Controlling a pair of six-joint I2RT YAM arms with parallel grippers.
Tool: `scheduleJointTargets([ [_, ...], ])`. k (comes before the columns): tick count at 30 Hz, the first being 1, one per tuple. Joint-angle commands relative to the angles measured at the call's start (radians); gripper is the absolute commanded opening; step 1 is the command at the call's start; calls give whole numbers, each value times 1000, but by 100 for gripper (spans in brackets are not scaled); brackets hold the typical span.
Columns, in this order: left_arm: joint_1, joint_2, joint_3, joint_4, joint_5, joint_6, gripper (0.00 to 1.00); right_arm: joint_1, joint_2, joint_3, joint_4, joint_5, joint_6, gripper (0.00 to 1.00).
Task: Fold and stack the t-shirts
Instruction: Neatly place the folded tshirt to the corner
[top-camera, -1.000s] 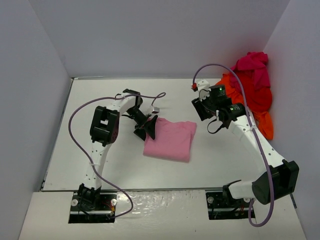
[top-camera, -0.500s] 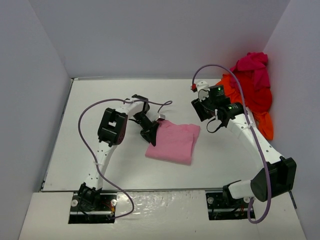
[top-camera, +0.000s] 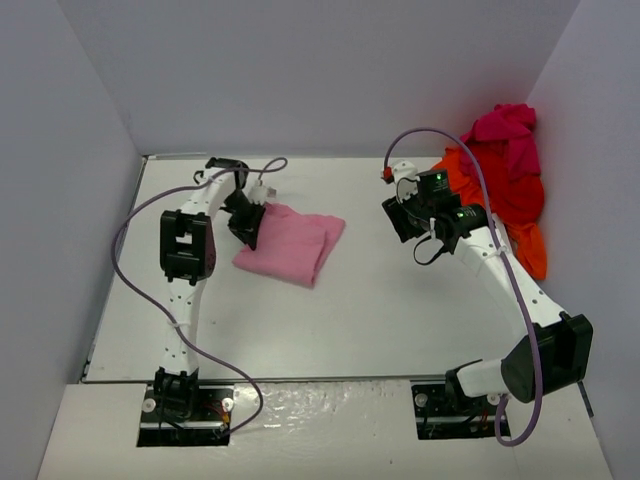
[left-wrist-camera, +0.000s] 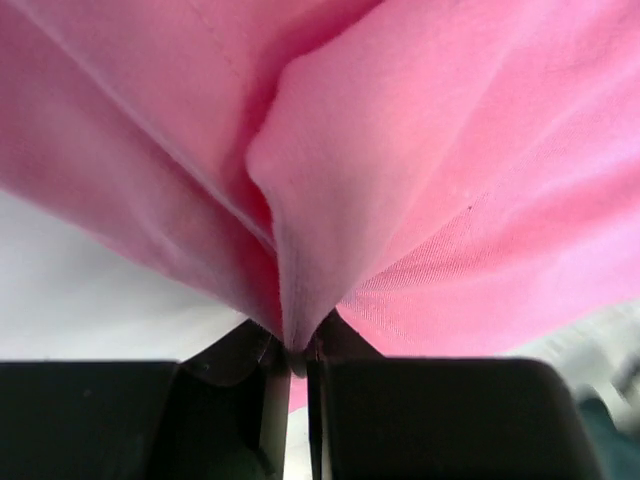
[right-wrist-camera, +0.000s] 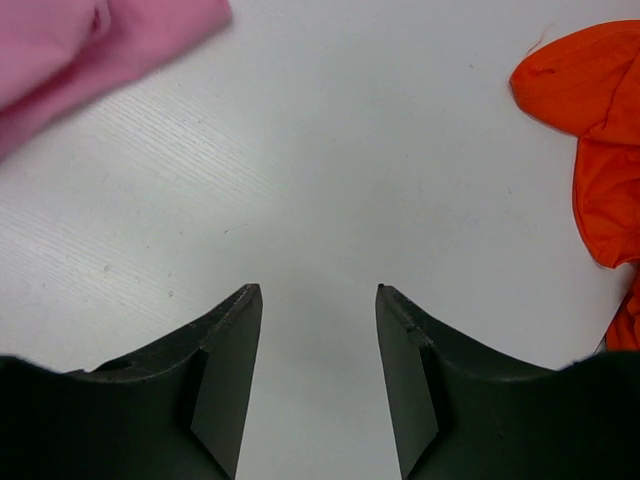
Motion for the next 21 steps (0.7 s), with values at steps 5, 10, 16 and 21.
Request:
scheduleJointTargets([
  [5,150,-35,118,295,-700,130,0,-1,-8,40,22,-25,-8,47],
  [10,245,50,238,343,-781,134,0,1,3,45,24,-30,-7,47],
  [16,303,110,263,439,-914,157,0,2,21,54,23,-32,-7,47],
  [21,310,23,174,562,-896,111,61,5,40,54,23,-26,-10,47],
])
